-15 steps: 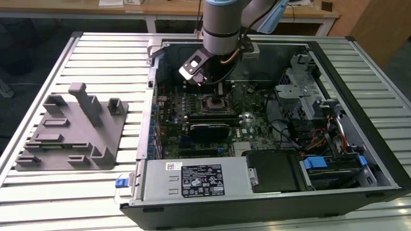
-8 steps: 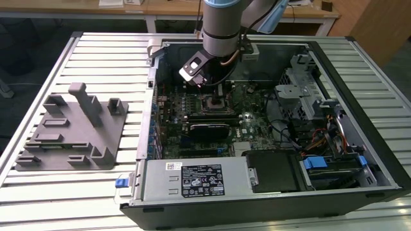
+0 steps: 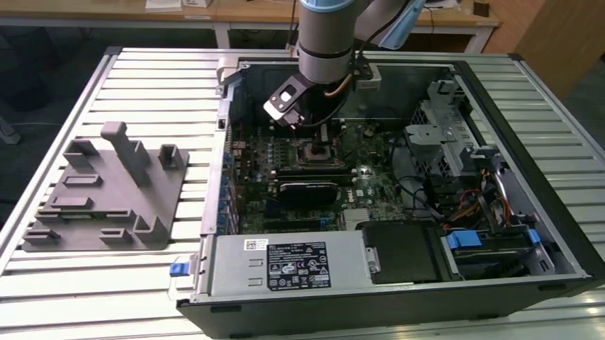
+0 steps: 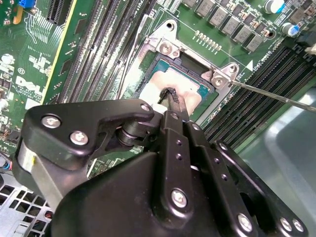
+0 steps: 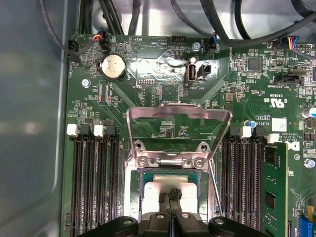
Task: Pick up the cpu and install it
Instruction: 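Place the cpu into insertion slot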
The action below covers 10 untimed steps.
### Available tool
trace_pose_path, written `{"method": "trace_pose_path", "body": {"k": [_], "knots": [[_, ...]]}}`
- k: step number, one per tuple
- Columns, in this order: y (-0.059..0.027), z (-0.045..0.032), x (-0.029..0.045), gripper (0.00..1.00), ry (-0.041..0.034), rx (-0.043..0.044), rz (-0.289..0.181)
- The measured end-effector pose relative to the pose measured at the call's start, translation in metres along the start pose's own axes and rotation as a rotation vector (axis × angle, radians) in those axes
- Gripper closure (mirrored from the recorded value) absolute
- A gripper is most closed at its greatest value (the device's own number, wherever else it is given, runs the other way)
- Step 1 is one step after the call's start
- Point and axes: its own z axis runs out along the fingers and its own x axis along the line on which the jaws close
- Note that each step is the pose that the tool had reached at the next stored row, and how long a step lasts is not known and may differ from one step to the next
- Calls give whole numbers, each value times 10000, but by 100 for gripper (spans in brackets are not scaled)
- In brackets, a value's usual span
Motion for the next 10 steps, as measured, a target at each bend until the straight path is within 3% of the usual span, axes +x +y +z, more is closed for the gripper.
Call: {"method": "trace_pose_path", "body": {"k": [10], "knots": [[4, -22, 4, 89, 24, -17, 1]]}}
